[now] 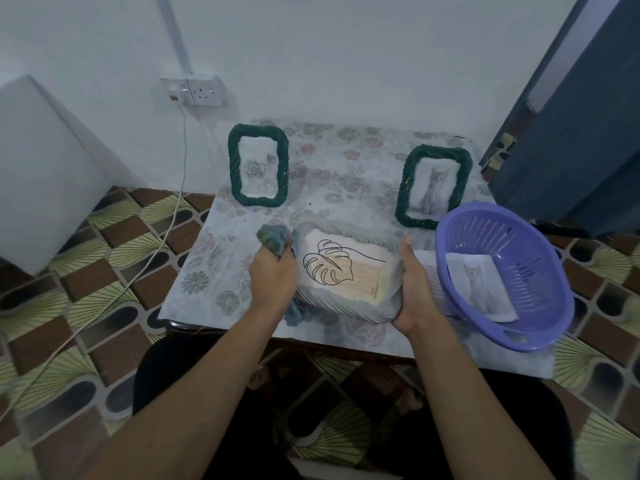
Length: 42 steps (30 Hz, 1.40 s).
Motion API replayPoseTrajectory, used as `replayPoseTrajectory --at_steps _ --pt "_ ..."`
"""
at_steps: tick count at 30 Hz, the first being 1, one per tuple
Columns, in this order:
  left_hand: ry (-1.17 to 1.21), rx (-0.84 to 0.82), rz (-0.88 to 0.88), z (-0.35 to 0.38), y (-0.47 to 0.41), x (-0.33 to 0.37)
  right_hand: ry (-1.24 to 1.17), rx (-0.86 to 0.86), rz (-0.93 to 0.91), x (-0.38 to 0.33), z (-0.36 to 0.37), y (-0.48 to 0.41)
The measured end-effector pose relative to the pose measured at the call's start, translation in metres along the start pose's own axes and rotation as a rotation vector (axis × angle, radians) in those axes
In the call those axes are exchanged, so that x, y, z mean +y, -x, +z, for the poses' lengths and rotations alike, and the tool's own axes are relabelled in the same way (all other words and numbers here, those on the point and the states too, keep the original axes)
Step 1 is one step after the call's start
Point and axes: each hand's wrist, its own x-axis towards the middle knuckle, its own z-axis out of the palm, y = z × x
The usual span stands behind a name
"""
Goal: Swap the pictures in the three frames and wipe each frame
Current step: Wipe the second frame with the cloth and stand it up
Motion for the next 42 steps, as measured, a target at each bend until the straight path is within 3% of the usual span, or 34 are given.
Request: replayPoseTrajectory --at_steps 6,10,14,21,26,29,32,38,42 --pt "-0.013 -0.228 0.356 0.006 0.009 -0.022 -0.08 0.188 -0.065 0.002 -0.002 -0.015" --pt "-0.413 -0.327 0.676 0.017 0.026 -0.043 -0.176 0.306 -0.158 0.006 0.005 -0.02" --pt "-0.571 -0.41 0.895 0.028 0.051 -0.044 -0.122 0.433 -0.213 0.01 0.017 -0.017" --pt "-0.751 -0.326 0.86 0.036 0.043 -0.049 -0.104 0.474 -0.207 0.022 0.021 -0.011" --pt "-0.741 -0.225 0.529 0.038 0.022 -0.016 -0.091 0.406 -0.267 0.025 0.026 -0.002" --pt "-0.779 -0.156 0.425 0.036 0.0 -0.012 -0.104 0.378 -0.245 0.034 0.032 0.003" --pt "-0.809 -0.153 0.436 0.036 -0.001 -0.015 -0.111 0.419 -0.274 0.036 0.037 0.003" --pt "-0.662 -0.329 0.583 0.043 0.042 -0.019 -0.153 0.529 -0.323 0.023 0.04 -0.006" --pt "-0.698 -0.336 0.67 0.046 0.048 -0.024 -0.148 0.518 -0.331 0.017 0.037 -0.007"
